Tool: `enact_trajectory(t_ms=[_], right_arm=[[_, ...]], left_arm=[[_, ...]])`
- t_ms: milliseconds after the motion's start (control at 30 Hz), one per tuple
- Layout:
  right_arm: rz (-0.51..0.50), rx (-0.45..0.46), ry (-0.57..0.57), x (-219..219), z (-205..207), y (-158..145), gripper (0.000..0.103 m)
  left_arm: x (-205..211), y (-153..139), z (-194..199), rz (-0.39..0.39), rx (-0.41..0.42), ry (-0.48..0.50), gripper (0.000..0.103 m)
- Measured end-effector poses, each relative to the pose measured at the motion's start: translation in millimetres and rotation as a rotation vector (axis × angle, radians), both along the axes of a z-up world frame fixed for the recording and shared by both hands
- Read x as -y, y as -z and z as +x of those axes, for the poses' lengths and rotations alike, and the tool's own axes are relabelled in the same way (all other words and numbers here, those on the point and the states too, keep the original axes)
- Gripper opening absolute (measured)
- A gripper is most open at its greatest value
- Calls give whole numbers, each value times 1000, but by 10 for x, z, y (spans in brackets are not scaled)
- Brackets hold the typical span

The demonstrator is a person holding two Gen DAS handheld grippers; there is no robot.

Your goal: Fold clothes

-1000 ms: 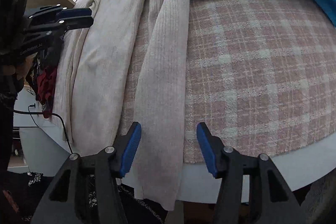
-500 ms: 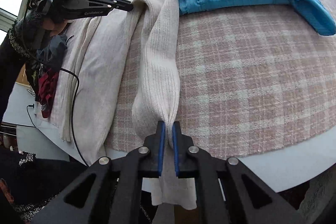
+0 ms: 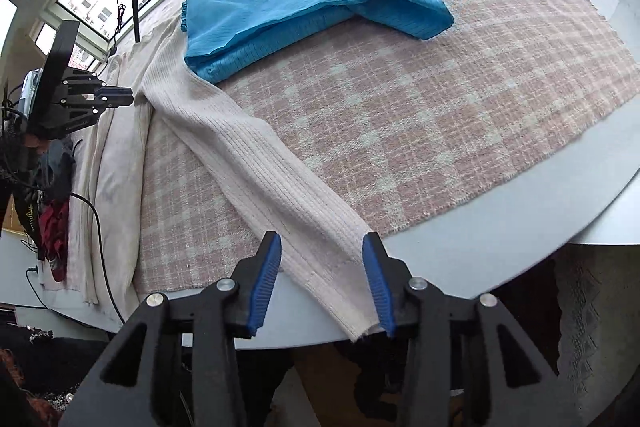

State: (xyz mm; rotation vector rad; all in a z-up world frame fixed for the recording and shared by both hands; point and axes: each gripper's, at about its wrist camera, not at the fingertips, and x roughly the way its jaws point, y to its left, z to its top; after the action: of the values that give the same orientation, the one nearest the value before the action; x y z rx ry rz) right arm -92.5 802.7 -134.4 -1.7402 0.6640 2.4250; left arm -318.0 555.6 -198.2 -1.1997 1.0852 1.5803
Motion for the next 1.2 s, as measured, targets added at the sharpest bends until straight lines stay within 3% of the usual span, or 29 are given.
enact_trajectory(t_ms=[67, 133, 233, 333, 400, 500, 633, 700, 800, 867, 1000, 1133, 1200], right_arm=[[-26, -11, -39, 261, -25, 48, 42], [30, -1, -112, 514, -68, 110, 42], [72, 5, -156, 580, -150, 172, 41], [43, 13, -172, 535, -227, 269, 39], [3, 35, -164, 496, -269, 352, 33], [-51, 27, -124, 400, -299, 379, 33], [-13, 42, -109, 375, -342, 418, 29], [63, 42, -159, 523, -327, 412, 25], [133, 59, -209, 706, -286, 408, 10], [157, 67, -224, 773, -268, 397, 7], [166, 59, -253, 903, -181, 283, 6], [113, 144, -335, 1101, -28, 425, 6], [103, 142, -324, 1087, 10, 365, 7]], left_arm=[[-86, 74, 119, -19, -1, 61, 8], [-126, 213, 151, -54, 3, 88, 8], [-96, 356, 99, -78, 26, 78, 8], [-14, 427, 59, -98, 44, 75, 8], [55, 436, 60, -102, 47, 85, 8], [161, 457, 44, -99, 62, 83, 8], [295, 479, 21, -91, 76, 76, 8], [360, 485, 2, -86, 85, 70, 8], [458, 496, -11, -81, 91, 67, 8], [525, 502, -9, -80, 92, 67, 8], [696, 512, 8, -86, 95, 71, 8], [944, 519, 23, -107, 100, 77, 8], [1062, 422, 48, -88, 96, 68, 8]])
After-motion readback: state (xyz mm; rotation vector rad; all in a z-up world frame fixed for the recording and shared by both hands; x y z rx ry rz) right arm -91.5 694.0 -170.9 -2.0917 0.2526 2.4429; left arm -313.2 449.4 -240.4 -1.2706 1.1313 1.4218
